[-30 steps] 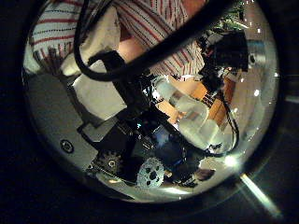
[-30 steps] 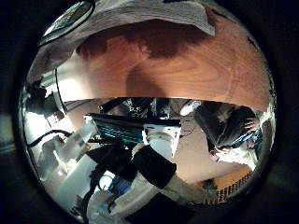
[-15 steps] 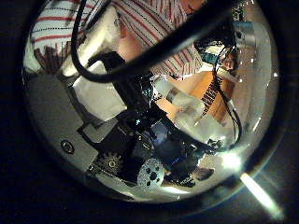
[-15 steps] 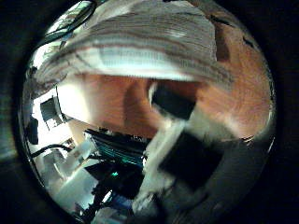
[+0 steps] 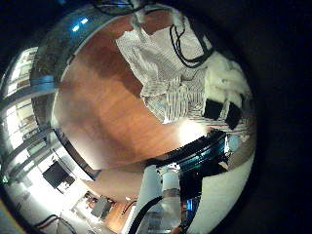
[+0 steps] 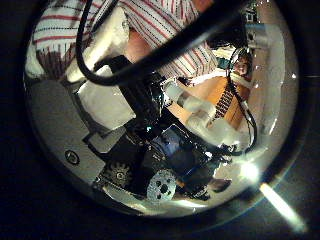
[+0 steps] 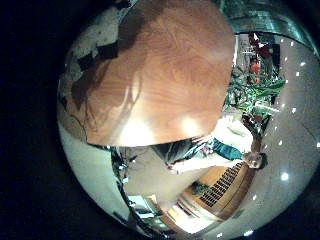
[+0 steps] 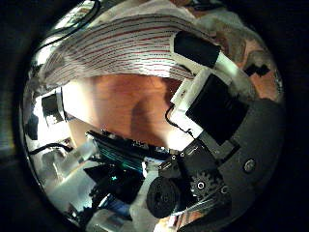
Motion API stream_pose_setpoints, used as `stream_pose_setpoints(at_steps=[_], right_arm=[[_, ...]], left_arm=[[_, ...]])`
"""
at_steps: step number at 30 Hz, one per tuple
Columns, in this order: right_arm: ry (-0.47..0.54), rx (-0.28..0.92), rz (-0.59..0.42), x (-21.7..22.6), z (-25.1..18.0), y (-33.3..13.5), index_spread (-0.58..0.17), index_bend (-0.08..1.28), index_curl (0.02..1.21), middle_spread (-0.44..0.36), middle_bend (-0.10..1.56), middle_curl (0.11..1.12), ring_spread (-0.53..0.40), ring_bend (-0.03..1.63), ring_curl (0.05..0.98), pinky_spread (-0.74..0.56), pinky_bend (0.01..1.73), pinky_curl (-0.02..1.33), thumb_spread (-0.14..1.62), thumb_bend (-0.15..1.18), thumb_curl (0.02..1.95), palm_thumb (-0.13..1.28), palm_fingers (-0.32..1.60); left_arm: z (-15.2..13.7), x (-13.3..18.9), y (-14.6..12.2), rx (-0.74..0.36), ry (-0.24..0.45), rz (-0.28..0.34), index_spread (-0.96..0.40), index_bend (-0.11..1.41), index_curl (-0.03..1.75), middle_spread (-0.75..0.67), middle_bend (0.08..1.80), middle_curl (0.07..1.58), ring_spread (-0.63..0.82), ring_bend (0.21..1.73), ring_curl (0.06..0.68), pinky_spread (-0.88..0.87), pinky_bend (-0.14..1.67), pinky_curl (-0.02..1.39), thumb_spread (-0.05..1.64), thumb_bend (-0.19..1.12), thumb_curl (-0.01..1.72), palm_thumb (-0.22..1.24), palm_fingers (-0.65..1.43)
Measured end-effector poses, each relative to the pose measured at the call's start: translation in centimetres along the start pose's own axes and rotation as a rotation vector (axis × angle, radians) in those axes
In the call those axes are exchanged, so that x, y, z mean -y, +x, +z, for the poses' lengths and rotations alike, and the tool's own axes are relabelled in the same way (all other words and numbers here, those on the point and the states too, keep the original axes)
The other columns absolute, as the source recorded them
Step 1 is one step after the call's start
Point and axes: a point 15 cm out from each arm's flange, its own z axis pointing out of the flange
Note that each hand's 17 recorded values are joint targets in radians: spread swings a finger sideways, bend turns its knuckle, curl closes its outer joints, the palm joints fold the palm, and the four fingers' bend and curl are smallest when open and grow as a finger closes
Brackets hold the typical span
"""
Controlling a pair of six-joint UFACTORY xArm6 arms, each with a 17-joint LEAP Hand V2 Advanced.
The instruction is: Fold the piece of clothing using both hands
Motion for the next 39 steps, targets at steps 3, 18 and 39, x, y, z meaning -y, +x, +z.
stream_pose_setpoints(at_steps=[3,18,39], right_arm=[[-0.058,0.019,-0.034,-1.7,-0.2,-0.3,-0.344,1.02,0.78,-0.181,1.22,0.82,-0.233,1.36,0.649,-0.22,1.36,0.63,1.21,0.04,0.5,0.92,1.1],[-0.007,0.239,-0.146,-3.6,-8.1,-3.8,-0.302,1.06,0.88,-0.154,1.28,0.85,-0.23,1.39,0.722,-0.19,1.36,0.75,1.24,-0.01,0.58,0.94,1.05],[0.024,0.25,-0.141,3.9,-10.7,-3.7,-0.292,1.04,0.92,-0.144,1.29,0.84,-0.233,1.36,0.766,-0.2,1.28,0.88,1.23,-0.01,0.65,0.95,1.06]], left_arm=[[0.0,-0.7,-0.3,-0.006,0.0,0.008,-0.72,0.63,1.17,-0.45,1.15,0.83,-0.4,1.38,0.515,-0.56,1.19,0.66,1.31,-0.01,0.46,0.55,1.13],[-0.9,-6.3,0.4,-0.025,-0.007,0.035,-0.74,0.59,1.19,-0.45,1.14,0.83,-0.4,1.38,0.513,-0.57,1.17,0.66,1.31,-0.01,0.45,0.51,1.13],[0.9,-3.7,-5.9,-0.106,-0.032,-0.1,-0.74,0.56,1.21,-0.45,1.13,0.82,-0.4,1.36,0.51,-0.58,1.15,0.66,1.32,-0.01,0.44,0.51,1.13]])
